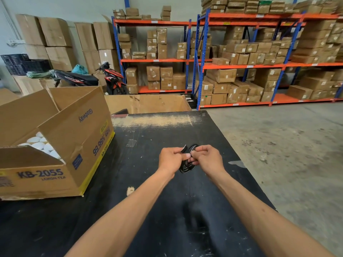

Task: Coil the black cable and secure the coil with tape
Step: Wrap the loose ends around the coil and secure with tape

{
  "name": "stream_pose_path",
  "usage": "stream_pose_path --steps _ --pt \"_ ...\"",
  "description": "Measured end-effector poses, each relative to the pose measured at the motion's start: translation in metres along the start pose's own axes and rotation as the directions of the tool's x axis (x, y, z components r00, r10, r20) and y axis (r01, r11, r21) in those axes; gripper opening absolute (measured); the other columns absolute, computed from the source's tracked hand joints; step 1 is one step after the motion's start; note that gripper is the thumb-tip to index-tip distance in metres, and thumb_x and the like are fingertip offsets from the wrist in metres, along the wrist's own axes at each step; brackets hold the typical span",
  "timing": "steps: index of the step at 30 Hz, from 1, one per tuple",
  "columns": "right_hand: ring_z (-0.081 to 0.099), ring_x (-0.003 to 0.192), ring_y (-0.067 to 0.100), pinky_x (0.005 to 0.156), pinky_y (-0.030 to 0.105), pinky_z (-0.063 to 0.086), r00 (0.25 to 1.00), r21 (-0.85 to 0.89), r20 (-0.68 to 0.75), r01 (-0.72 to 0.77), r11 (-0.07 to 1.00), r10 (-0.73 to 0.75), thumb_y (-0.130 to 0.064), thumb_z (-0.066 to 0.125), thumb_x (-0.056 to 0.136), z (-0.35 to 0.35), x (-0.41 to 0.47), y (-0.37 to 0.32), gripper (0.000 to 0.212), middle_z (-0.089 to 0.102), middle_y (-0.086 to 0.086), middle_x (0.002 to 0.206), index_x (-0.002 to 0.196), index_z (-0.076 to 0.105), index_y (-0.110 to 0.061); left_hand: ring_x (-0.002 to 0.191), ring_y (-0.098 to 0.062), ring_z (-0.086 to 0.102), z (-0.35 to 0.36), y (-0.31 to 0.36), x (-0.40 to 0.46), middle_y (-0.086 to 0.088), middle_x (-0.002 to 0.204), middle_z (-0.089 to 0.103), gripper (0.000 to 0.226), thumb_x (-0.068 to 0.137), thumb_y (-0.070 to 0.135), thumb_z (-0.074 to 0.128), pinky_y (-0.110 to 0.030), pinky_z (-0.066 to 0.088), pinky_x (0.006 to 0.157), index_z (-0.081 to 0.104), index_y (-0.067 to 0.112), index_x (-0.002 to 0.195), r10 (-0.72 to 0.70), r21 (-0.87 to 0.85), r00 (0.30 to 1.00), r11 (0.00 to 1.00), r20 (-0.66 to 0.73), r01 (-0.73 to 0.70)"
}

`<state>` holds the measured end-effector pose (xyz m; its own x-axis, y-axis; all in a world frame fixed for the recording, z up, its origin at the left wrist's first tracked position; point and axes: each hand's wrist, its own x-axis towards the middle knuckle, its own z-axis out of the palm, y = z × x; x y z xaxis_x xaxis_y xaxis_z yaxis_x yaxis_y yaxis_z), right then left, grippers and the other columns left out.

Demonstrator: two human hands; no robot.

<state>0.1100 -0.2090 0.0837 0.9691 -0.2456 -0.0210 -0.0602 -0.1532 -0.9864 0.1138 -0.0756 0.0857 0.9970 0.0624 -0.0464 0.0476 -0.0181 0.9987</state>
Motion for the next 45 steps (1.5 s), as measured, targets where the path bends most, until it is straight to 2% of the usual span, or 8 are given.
stream_pose_path --steps 6,15,20,23,29,32,35,45 --pt "0.081 0.078 0.028 0.091 0.047 0.062 0.999 0.030 0.024 -0.048 0.998 0.047 0.003 0.069 0.081 -0.001 0.001 -0.001 0.017 0.080 0.011 0.079 0.088 0.068 -0.012 0.067 0.007 0.060 0.002 -0.007 -0.004 0.012 0.080 0.067 0.022 0.090 0.003 0.063 -0.001 0.038 0.062 0.077 0.006 0.107 0.231 0.408 0.973 0.887 0.017 -0.218" --pt "0.081 0.082 0.029 0.089 0.036 0.063 0.949 0.111 0.295 -0.151 0.982 0.112 -0.015 0.076 0.086 -0.012 0.007 -0.018 0.022 0.080 0.017 0.091 0.103 0.071 -0.001 0.080 -0.030 0.052 -0.006 -0.021 -0.005 -0.008 0.092 0.050 0.011 0.090 0.003 0.047 -0.037 0.044 0.067 0.058 0.001 0.093 0.341 0.739 0.894 0.514 0.290 -0.436" --pt "0.077 0.066 0.024 0.076 0.031 0.066 0.965 0.130 0.224 -0.170 0.977 0.138 0.004 0.077 0.086 -0.013 0.006 -0.009 0.037 0.075 0.022 0.096 0.118 0.057 0.000 0.081 -0.029 0.043 -0.008 -0.017 -0.005 -0.006 0.087 0.047 0.011 0.095 0.008 0.052 -0.035 0.031 0.064 0.062 0.012 0.092 0.280 0.601 0.893 0.664 0.353 -0.445" --pt "0.068 0.046 0.014 0.054 0.022 0.061 0.967 0.177 0.173 -0.215 0.960 0.185 0.012 0.072 0.084 -0.017 0.010 -0.010 0.046 0.070 0.021 0.087 0.120 0.047 -0.002 0.092 -0.020 0.053 -0.014 -0.015 -0.004 -0.003 0.102 0.056 0.033 0.099 0.010 0.051 -0.019 0.038 0.079 0.059 0.011 0.132 0.288 0.585 0.863 0.642 0.415 -0.495" --pt "0.063 0.050 0.012 0.052 0.021 0.054 0.975 0.391 0.172 -0.201 0.898 0.143 0.011 0.068 0.087 -0.034 0.020 -0.007 0.032 0.065 0.011 0.078 0.101 0.051 -0.011 0.123 -0.003 0.054 -0.018 -0.008 -0.006 0.006 0.135 0.062 0.047 0.091 0.041 0.066 -0.025 0.038 0.108 0.061 0.025 0.135 0.299 0.259 0.937 0.905 0.179 -0.338" --pt "0.069 0.066 0.013 0.064 0.025 0.057 0.960 0.442 0.276 -0.175 0.880 0.052 0.003 0.068 0.090 -0.052 0.019 0.003 0.022 0.073 0.003 0.082 0.102 0.060 -0.014 0.127 -0.025 0.053 -0.020 -0.005 0.002 -0.009 0.145 0.051 0.074 0.088 0.069 0.050 -0.044 0.046 0.102 0.050 0.017 0.141 -0.143 -0.054 0.984 0.987 0.104 0.149" --pt "0.070 0.071 0.009 0.066 0.024 0.059 0.926 0.265 0.378 -0.130 0.955 0.022 -0.007 0.074 0.078 -0.069 0.013 0.014 0.028 0.075 -0.004 0.081 0.104 0.065 -0.014 0.103 -0.044 0.068 -0.014 -0.008 0.005 -0.034 0.121 0.064 0.078 0.092 0.065 0.047 -0.054 0.057 0.083 0.050 -0.004 0.127 -0.427 -0.288 0.809 0.780 0.403 0.555" --pt "0.069 0.076 0.012 0.069 0.025 0.058 0.911 0.026 0.307 -0.298 0.954 0.276 -0.029 0.080 0.086 -0.105 0.013 0.061 0.026 0.079 0.002 0.091 0.106 0.076 -0.013 0.067 -0.023 0.072 0.041 -0.040 0.008 -0.019 0.083 0.073 0.006 0.092 -0.003 0.059 -0.037 0.063 0.065 0.064 -0.005 0.095 -0.364 -0.258 0.910 0.876 0.199 0.407"
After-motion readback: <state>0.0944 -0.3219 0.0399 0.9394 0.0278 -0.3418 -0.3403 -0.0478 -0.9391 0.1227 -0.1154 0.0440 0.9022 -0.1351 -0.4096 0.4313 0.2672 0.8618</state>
